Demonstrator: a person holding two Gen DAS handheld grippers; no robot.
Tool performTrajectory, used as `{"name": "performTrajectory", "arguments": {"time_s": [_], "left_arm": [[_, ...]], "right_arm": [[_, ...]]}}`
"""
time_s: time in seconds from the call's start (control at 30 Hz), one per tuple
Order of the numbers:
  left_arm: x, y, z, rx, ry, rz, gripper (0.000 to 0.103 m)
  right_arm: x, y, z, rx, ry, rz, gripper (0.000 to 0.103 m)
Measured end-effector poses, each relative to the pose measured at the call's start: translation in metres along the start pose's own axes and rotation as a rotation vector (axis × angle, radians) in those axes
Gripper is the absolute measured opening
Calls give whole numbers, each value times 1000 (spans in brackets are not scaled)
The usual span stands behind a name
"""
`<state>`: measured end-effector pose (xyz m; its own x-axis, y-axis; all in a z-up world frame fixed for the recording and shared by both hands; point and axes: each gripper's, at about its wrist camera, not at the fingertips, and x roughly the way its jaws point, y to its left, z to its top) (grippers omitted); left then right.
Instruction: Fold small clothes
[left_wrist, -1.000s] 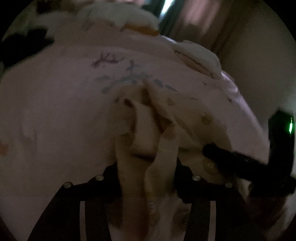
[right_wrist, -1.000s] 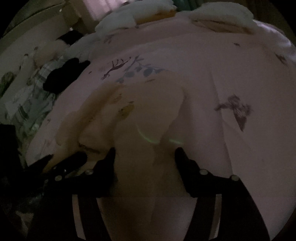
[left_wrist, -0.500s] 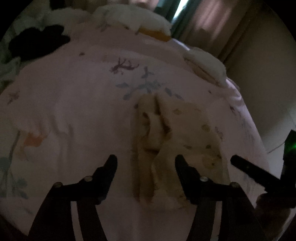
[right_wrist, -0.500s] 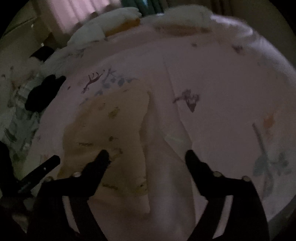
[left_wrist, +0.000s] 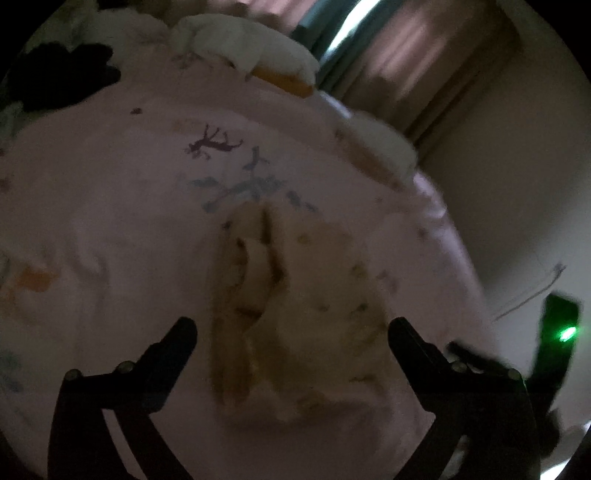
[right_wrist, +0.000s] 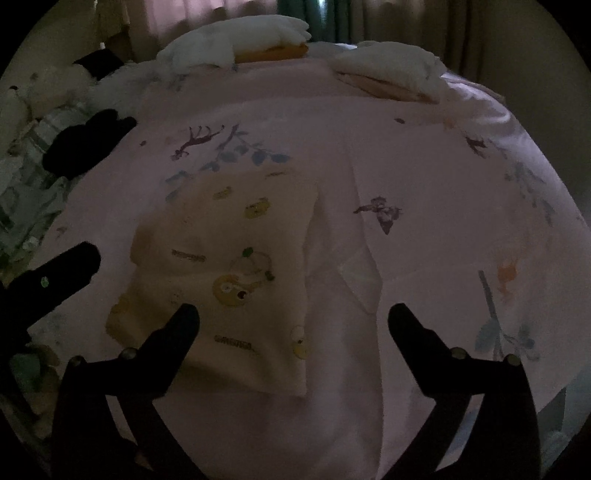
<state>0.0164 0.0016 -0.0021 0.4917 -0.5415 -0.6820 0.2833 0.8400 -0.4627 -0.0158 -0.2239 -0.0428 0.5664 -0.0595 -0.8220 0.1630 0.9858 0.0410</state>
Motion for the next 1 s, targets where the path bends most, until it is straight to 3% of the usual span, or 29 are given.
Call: {"name": "performTrajectory", "arguments": {"time_s": [0.17,0.27,0.37,0.7,1.0], "left_arm": [[0,-25,-6,200,-97,259,102],[4,-37,-11,291,-132,343,102],[7,-39,-12,304,-121,325,102],[-6,-30,-5,177,-151,262,102],[-12,-27,-6,155,-168,289,102]], "right_arm": [[-4,-2,3,19,-20,4,103],[-6,1,4,22,-24,23,103],[-11,3,5,20,-41,20,103],[-18,6,4,13,-48,12,103],[-20,9,-1,21,-45,1,103]]}}
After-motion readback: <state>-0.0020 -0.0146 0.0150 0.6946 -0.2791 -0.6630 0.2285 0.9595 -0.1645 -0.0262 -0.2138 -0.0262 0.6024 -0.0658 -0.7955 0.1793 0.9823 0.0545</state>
